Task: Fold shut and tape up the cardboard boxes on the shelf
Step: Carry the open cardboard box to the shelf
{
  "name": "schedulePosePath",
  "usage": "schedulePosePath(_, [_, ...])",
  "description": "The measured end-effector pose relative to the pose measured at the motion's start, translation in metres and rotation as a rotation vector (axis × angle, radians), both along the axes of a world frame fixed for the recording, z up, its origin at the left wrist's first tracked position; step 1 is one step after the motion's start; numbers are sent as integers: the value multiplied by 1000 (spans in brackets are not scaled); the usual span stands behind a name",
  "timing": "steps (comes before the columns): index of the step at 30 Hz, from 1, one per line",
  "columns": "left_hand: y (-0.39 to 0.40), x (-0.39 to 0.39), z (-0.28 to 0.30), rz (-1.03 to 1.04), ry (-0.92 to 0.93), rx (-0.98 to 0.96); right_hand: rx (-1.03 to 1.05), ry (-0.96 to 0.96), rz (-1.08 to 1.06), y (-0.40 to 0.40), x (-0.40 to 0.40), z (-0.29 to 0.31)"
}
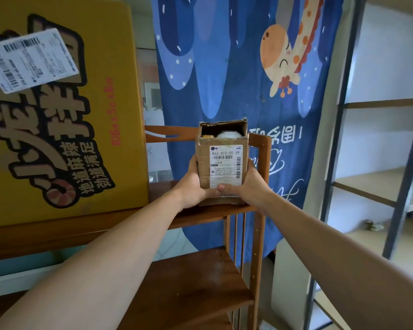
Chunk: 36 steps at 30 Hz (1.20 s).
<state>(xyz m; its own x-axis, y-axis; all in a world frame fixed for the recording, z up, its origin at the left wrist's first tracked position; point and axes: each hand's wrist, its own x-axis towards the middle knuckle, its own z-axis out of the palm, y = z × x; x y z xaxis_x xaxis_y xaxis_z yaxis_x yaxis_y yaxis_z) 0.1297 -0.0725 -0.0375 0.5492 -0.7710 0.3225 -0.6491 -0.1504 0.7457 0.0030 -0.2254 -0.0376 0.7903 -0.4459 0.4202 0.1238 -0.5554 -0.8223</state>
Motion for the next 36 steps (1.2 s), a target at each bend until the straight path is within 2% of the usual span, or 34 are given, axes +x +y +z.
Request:
schedulePosePath(14, [42,-43,14,-61,-15,-107,-32,-53,55,41,-46,16])
schedulePosePath(21, [55,-84,21,-109,21,-88,-11,-53,58,52,-90,20])
schedulePosePath(28, [43,-139,21,-187,31,-136,-8,-55,-14,48,-152,18])
schedulePosePath(36, [-12,-181,7,-412,95,-102,7,-5,-137,10,-226,6])
